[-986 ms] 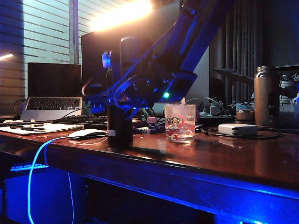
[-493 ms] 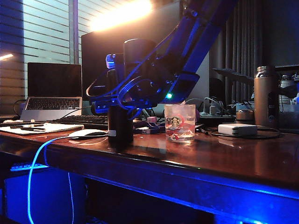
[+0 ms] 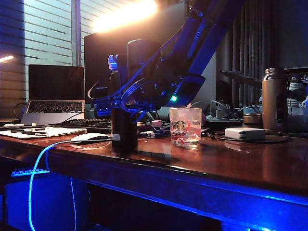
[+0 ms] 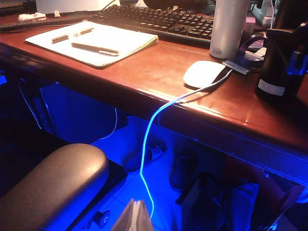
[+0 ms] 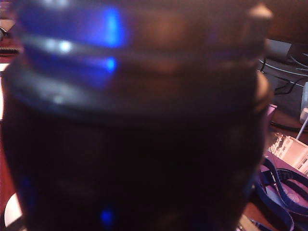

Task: Pick up the black thermos, pour a little water from inside into the glass cup, then place the black thermos back on the table.

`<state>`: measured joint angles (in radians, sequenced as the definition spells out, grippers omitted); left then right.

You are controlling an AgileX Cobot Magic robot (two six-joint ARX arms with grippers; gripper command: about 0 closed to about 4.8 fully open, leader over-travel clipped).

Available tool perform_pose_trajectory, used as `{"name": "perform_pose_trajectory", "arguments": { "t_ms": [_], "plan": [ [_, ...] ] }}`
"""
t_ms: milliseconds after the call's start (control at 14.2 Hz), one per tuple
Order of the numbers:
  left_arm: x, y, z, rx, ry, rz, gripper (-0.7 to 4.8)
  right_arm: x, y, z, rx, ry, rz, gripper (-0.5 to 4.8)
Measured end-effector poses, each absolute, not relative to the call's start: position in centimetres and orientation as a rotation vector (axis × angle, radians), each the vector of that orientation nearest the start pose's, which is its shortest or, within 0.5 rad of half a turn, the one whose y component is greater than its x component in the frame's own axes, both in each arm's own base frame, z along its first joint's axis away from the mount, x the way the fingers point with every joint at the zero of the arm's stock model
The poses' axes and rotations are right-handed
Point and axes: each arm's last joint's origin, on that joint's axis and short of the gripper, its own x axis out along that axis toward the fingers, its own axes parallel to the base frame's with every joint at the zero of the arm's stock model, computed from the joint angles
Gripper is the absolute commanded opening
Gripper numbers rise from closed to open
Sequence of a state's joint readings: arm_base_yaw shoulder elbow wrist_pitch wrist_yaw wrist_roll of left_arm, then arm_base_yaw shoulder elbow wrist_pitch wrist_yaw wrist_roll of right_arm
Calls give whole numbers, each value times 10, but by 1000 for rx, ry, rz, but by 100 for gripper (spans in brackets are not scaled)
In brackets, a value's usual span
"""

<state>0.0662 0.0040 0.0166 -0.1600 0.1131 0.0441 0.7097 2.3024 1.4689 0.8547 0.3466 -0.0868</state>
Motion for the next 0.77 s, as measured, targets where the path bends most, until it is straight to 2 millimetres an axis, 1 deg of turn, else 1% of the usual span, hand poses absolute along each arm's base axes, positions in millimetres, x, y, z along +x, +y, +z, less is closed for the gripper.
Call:
{"name": "perform_pose_trajectory", "arguments": {
  "t_ms": [352, 493, 704, 775],
  "plan": [
    [96, 3, 153, 21, 147, -52, -3, 392, 313, 163, -67, -49, 355, 479],
    [96, 3, 153, 12, 147, -51, -3, 394, 314, 167, -65, -52, 354, 479],
    [96, 3, 153, 12, 147, -51, -3, 396, 316, 174, -56, -70, 373, 398],
    [96, 3, 153, 12, 147, -51, -3, 396, 316, 173, -61, -62, 376, 398]
  ]
}}
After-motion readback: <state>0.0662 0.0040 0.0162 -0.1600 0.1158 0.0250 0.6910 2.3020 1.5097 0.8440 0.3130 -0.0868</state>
